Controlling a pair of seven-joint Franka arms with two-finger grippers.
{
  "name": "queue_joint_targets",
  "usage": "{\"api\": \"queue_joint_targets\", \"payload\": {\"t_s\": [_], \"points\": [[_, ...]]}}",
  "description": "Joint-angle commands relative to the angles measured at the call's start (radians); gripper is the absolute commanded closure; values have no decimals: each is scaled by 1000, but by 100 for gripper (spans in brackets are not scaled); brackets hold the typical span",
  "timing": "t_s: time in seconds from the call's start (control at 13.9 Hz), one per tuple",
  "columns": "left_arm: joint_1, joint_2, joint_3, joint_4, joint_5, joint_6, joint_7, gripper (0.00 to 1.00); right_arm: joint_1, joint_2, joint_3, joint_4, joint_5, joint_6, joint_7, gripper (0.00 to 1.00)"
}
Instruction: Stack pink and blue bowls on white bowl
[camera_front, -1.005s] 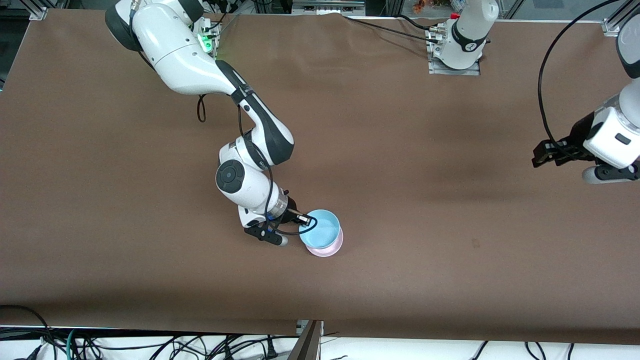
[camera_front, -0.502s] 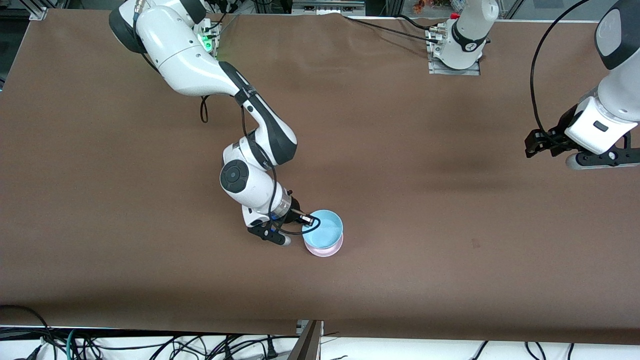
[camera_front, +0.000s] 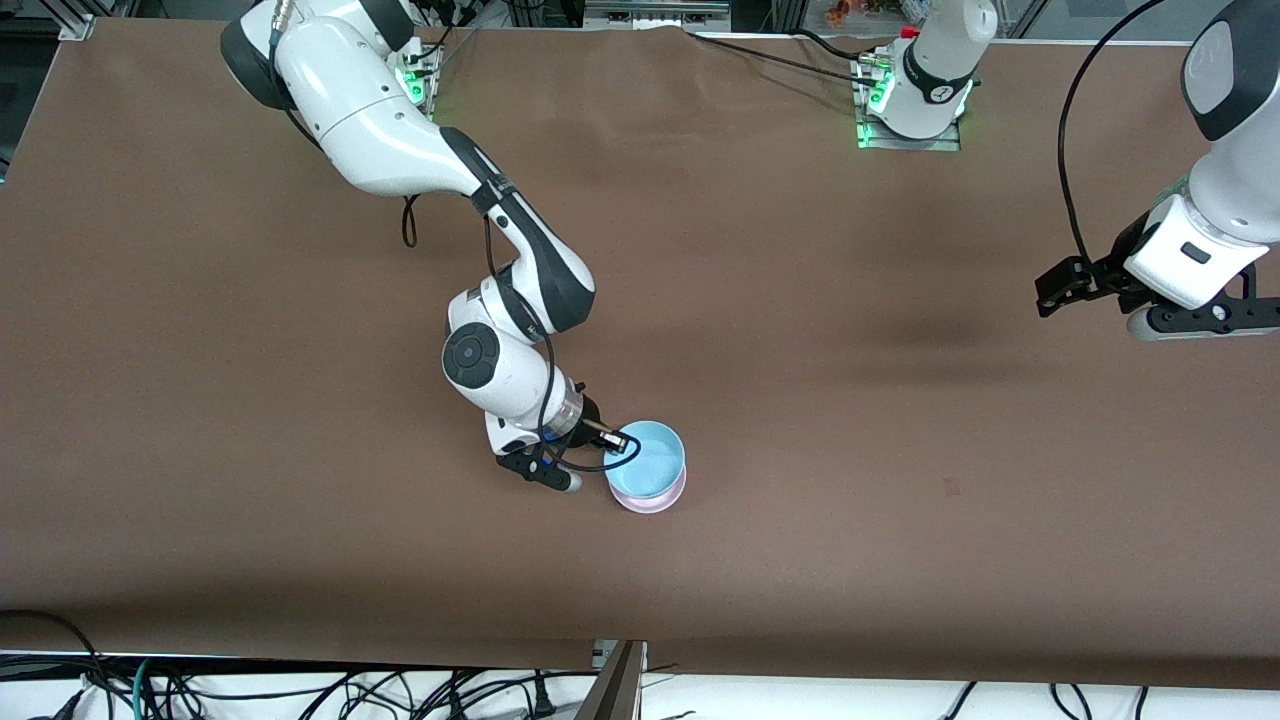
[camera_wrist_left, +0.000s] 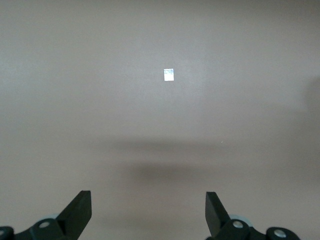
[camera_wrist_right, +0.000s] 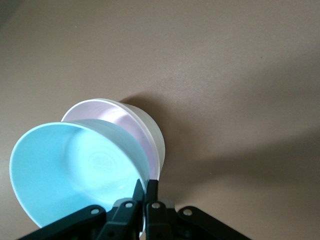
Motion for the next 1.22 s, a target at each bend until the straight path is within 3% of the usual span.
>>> {"api": "queue_joint_targets", "payload": {"t_s": [0.0, 0.14, 0.22, 0.29, 0.43, 0.72, 0.86, 1.15], "points": [[1, -21, -3, -17, 16, 10, 22, 0, 10, 26, -9, 43, 1, 3, 17, 100], [1, -19, -3, -14, 13, 10, 22, 0, 10, 26, -9, 43, 1, 3, 18, 100], [3, -19, -3, -13, 11, 12, 22, 0, 10, 25, -7, 43, 2, 3, 18, 83], [3, -12, -3, -3, 10, 11, 22, 0, 10, 20, -9, 43, 2, -2, 32, 1], [3, 10, -1, 32, 10, 4, 20, 0, -2, 3, -12, 52, 2, -80, 70, 0], [3, 19, -1, 58, 16, 4, 20, 0, -30, -76, -59, 133, -7, -392, 22, 0], [4, 47, 2, 108, 10, -2, 17, 0, -57, -142, -92, 132, -36, -537, -160, 0], [1, 47, 1, 118, 7, -2, 19, 0, -108, -250, -191, 129, -117, -863, -553, 0]]}}
